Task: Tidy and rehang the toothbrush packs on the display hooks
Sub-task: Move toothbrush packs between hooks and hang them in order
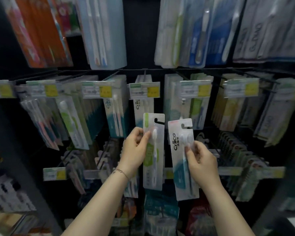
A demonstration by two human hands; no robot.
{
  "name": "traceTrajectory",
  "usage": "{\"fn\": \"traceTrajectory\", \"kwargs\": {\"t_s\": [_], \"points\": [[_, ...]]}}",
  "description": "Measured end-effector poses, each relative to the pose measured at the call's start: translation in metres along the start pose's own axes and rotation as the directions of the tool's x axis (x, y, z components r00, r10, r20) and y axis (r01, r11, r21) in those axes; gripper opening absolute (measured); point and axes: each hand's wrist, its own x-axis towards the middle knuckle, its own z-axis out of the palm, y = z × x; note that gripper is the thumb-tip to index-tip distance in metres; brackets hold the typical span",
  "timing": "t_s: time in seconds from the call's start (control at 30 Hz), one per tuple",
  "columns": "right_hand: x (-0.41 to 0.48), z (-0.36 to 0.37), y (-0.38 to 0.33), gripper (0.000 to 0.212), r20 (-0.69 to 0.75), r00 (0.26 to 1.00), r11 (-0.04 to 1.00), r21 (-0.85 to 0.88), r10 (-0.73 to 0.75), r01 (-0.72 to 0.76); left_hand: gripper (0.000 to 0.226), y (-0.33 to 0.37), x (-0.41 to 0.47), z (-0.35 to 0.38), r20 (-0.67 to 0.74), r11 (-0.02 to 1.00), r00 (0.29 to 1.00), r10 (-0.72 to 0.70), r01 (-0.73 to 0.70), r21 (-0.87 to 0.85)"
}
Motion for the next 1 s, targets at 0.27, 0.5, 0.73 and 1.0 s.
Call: {"fn": "traceTrajectory", "kwargs": {"t_s": [0.27, 0.5, 0.73, 1.0], "points": [[0.033, -0.071, 0.035, 0.008, -0.058, 0.997, 0.999, -0.023, 0.045, -0.046, 0.015, 0.013, 0.013, 0.087, 0.093, 1.000, 0.996, -0.014, 0.016, -0.016], [0.059, -0.114, 0.064, 0.004, -0.081, 0.995, 0.998, -0.030, 0.050, -0.053, 0.021, 0.022, 0.044, 0.157, 0.043, 0.998, 0.998, -0.046, 0.044, 0.043], [0.072, -0.143, 0.078, 0.005, -0.052, 0.996, 0.997, 0.031, 0.071, -0.070, 0.024, 0.042, 0.080, 0.200, -0.064, 0.995, 0.994, -0.094, 0.093, -0.025], [0.082, -0.149, 0.086, 0.023, -0.056, 0.995, 0.994, 0.075, 0.083, -0.079, 0.011, 0.067, 0.092, 0.213, -0.088, 0.986, 0.996, -0.012, -0.003, -0.165]]}}
